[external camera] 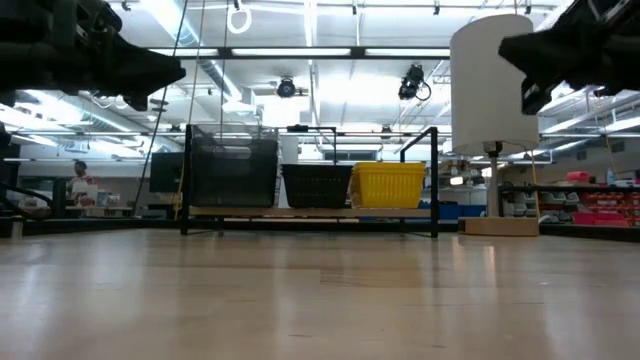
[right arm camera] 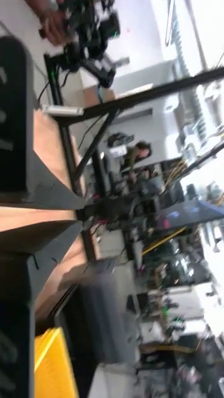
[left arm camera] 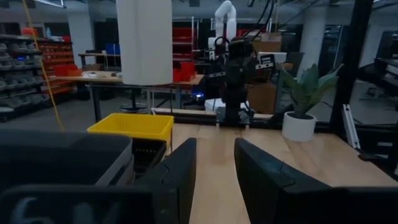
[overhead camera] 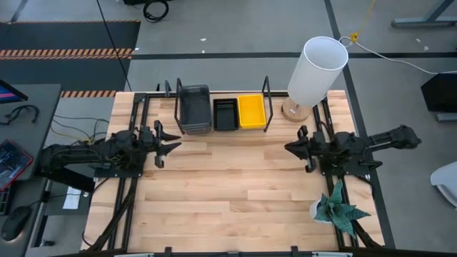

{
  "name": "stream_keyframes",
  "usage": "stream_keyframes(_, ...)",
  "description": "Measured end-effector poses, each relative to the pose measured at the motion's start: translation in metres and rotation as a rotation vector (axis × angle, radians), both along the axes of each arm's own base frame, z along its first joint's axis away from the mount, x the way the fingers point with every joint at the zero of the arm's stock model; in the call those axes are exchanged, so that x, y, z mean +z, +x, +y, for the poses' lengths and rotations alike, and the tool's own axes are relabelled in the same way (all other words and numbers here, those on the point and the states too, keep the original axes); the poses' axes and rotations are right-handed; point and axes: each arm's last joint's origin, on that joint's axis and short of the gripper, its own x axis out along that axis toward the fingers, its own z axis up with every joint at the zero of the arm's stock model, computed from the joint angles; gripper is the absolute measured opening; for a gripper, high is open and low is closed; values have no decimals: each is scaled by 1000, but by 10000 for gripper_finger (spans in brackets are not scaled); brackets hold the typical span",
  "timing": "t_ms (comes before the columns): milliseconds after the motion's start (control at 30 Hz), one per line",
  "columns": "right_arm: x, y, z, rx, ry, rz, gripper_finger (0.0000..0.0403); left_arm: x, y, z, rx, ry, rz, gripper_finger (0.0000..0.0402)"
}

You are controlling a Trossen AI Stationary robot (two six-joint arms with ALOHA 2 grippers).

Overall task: Stack baskets on shelf by color
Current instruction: Return to Home Position

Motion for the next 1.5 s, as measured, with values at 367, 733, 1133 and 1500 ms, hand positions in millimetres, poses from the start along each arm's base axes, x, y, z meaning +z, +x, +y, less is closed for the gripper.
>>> stream_keyframes(367, -9, 6, -6, -117, 4, 98, 29, -11, 1, -2, 7, -45, 112, 116)
stream_keyframes(733, -9, 6, -6, -117, 2, 98, 29, -18, 1, -4, -5, -155, 159, 116)
stream_keyframes(1133, -9, 6, -6, -117, 0, 98, 28, -17, 1, -4, -5, -172, 154, 117)
stream_keyframes(1500, -9, 6, -6, -117, 0, 98, 28, -17, 1, -4, -5, -172, 154, 117)
